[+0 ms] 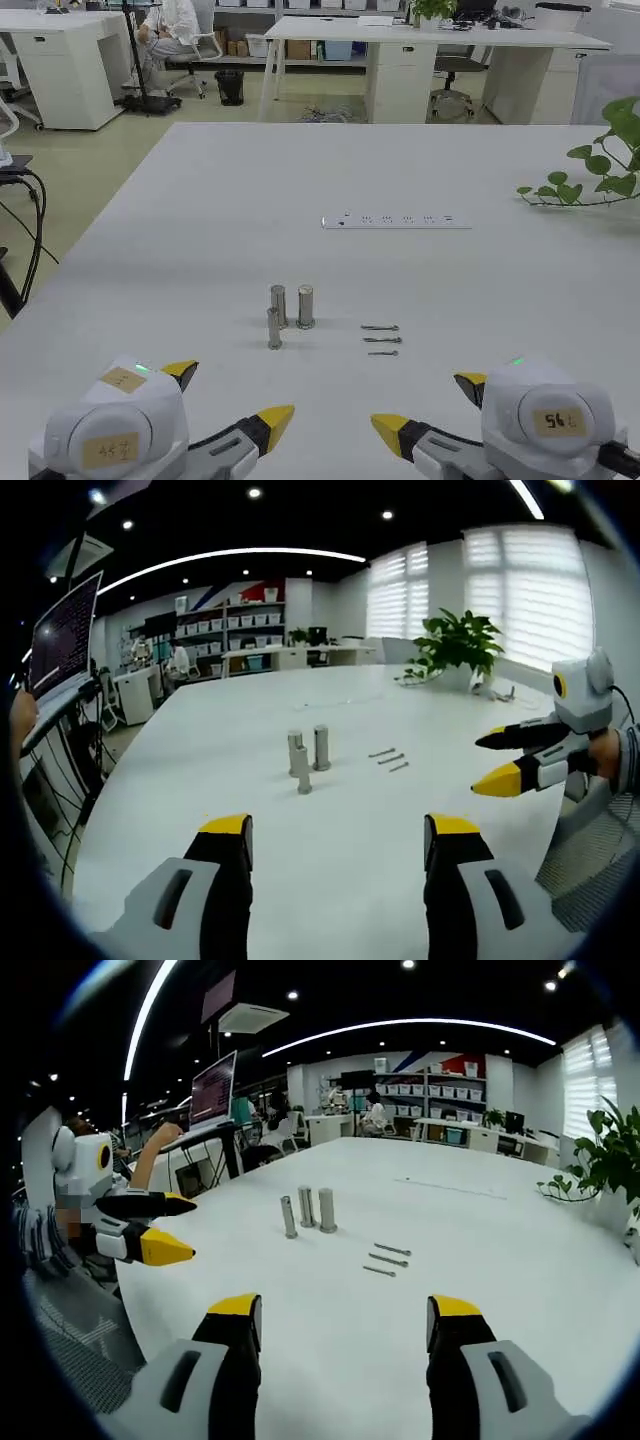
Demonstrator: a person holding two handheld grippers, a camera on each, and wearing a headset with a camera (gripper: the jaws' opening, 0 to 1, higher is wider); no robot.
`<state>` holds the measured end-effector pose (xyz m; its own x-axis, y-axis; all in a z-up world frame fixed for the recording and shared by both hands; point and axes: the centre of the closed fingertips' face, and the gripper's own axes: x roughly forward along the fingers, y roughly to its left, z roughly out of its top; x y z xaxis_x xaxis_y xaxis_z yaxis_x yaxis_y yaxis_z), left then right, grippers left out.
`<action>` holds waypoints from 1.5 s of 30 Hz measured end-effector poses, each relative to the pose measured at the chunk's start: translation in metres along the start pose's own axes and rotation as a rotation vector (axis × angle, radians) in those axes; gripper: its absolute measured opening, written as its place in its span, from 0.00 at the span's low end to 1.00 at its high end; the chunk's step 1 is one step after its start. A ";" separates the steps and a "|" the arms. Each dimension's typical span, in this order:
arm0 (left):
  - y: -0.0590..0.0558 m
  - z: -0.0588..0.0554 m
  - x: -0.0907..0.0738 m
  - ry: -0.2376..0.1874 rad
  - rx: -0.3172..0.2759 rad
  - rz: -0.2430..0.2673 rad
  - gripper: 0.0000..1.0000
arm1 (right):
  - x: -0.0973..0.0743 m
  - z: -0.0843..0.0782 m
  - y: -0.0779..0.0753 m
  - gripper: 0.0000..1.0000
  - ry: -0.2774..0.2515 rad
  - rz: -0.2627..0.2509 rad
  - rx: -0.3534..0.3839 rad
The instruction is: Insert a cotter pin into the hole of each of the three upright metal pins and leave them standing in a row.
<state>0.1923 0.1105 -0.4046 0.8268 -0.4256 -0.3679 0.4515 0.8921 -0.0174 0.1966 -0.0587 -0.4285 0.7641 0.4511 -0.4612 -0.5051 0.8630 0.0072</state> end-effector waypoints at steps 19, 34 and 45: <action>-0.003 -0.001 0.000 0.014 0.013 -0.012 0.71 | -0.005 0.022 0.003 0.63 -0.065 0.041 -0.044; -0.003 -0.004 0.001 0.032 0.018 -0.013 0.71 | -0.001 0.019 0.009 0.60 -0.068 0.071 -0.036; -0.002 -0.004 0.000 0.032 0.012 -0.013 0.70 | 0.000 0.019 0.010 0.59 -0.074 0.061 -0.034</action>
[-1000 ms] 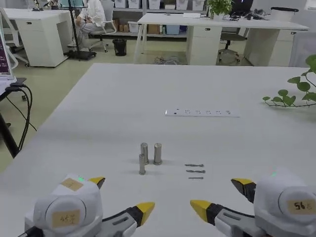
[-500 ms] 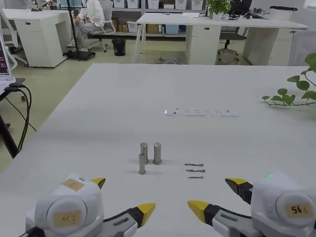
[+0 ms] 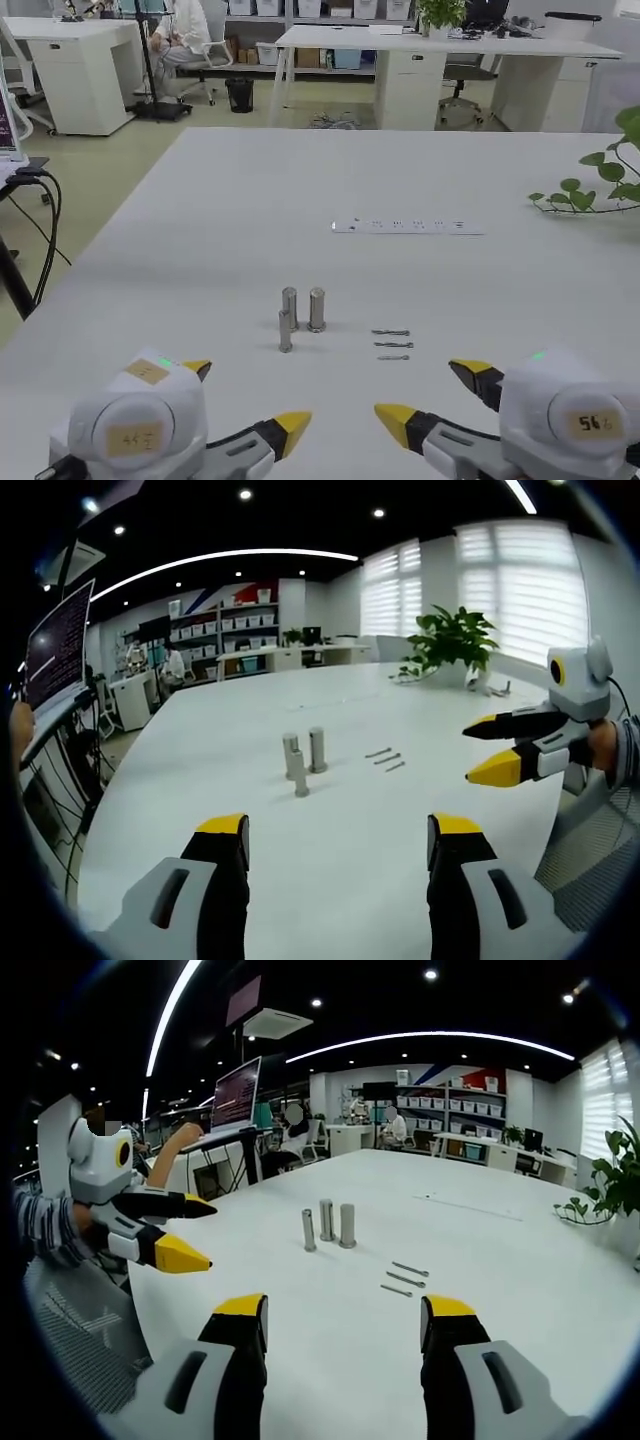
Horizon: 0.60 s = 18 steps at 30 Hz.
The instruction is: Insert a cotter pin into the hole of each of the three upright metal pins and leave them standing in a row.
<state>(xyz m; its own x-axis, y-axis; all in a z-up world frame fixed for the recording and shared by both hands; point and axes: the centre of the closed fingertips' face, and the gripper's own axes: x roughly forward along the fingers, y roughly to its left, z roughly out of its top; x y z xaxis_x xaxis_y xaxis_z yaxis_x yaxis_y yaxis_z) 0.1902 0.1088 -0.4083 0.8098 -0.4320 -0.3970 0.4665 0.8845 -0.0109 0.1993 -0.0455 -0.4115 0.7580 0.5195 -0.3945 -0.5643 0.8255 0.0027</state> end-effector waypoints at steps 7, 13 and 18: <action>-0.001 -0.001 0.000 0.005 0.005 -0.001 0.70 | 0.000 -0.001 -0.002 0.58 0.003 -0.011 -0.005; 0.000 -0.002 0.001 0.008 0.006 0.000 0.69 | -0.001 -0.001 -0.005 0.58 0.005 -0.021 0.016; 0.001 -0.002 0.000 0.010 0.007 0.005 0.69 | 0.000 -0.004 -0.005 0.58 0.014 -0.017 0.020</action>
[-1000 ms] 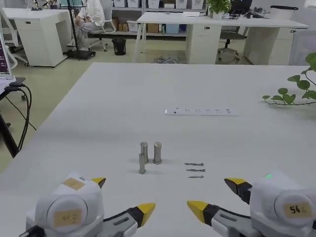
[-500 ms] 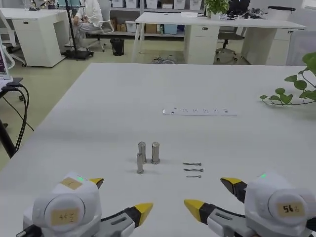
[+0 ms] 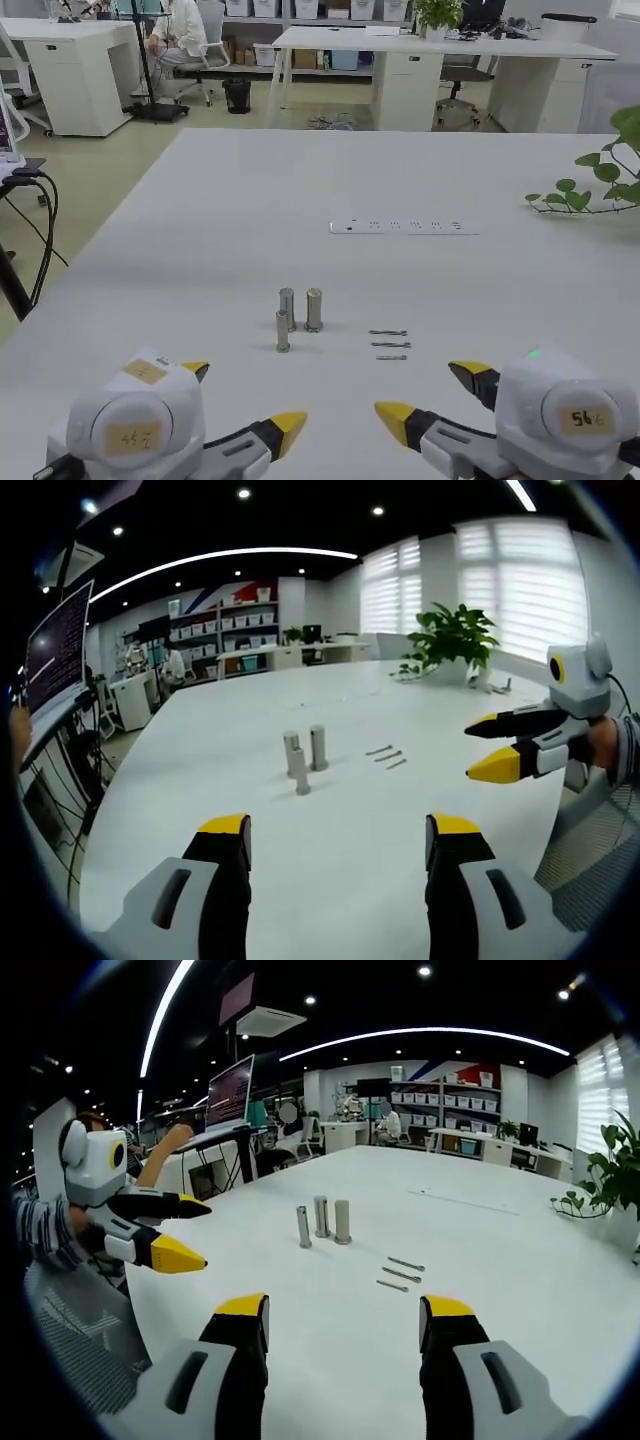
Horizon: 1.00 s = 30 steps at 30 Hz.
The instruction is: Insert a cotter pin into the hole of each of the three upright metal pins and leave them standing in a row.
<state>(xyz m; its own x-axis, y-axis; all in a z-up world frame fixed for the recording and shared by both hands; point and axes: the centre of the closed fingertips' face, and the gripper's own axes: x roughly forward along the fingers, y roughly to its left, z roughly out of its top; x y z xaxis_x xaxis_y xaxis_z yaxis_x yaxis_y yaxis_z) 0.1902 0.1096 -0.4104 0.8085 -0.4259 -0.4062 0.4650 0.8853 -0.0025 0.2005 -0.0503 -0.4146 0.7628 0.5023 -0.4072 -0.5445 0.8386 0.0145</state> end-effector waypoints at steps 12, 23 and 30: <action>0.003 0.002 -0.002 -0.006 0.002 0.012 0.63 | -0.001 -0.001 -0.004 0.56 0.005 -0.019 0.015; 0.007 0.008 0.018 0.009 0.016 -0.003 0.59 | -0.003 0.004 -0.004 0.56 -0.011 -0.017 0.026; 0.015 0.018 0.044 0.013 0.039 -0.020 0.54 | -0.001 0.002 -0.001 0.57 0.003 -0.007 0.036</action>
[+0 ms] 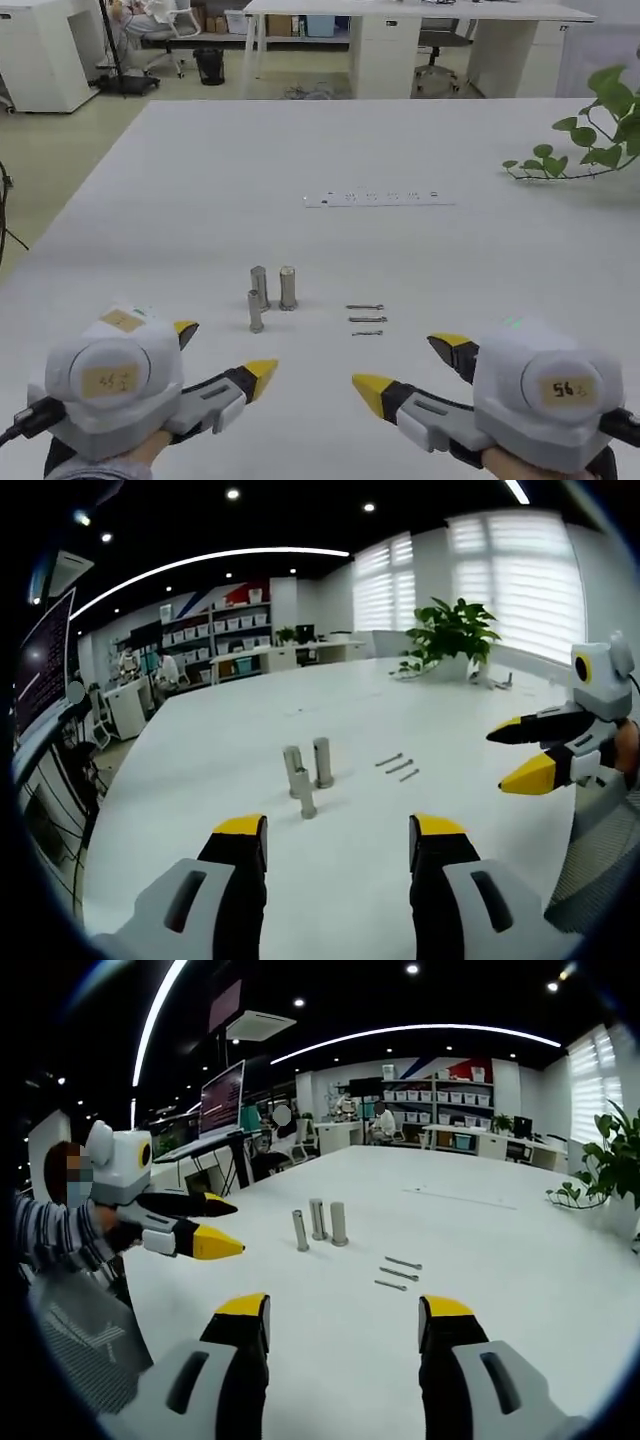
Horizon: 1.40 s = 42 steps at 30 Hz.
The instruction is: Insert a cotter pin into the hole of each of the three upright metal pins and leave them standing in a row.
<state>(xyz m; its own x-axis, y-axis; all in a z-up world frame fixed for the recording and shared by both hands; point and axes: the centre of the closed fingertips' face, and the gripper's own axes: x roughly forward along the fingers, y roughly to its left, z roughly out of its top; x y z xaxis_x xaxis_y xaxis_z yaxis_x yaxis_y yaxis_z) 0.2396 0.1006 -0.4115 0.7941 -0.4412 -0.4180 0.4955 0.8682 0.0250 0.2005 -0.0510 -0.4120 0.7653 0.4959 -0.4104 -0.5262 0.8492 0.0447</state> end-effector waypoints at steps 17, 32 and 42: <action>0.017 0.006 0.058 0.000 -0.033 -0.023 0.39 | 0.000 0.002 -0.003 0.55 -0.016 0.001 0.049; 0.025 -0.007 0.093 0.037 0.015 -0.031 0.23 | 0.001 -0.002 -0.007 0.53 -0.006 -0.007 0.087; 0.029 -0.010 0.102 0.040 -0.015 -0.037 0.10 | 0.002 -0.006 -0.009 0.52 0.011 -0.011 0.099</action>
<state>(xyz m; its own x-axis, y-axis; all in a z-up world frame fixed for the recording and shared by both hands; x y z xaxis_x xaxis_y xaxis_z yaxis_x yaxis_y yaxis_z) 0.3315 0.0831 -0.4625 0.7606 -0.4638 -0.4542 0.5188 0.8549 -0.0041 0.2042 -0.0586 -0.4183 0.7661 0.4852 -0.4215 -0.4786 0.8684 0.1298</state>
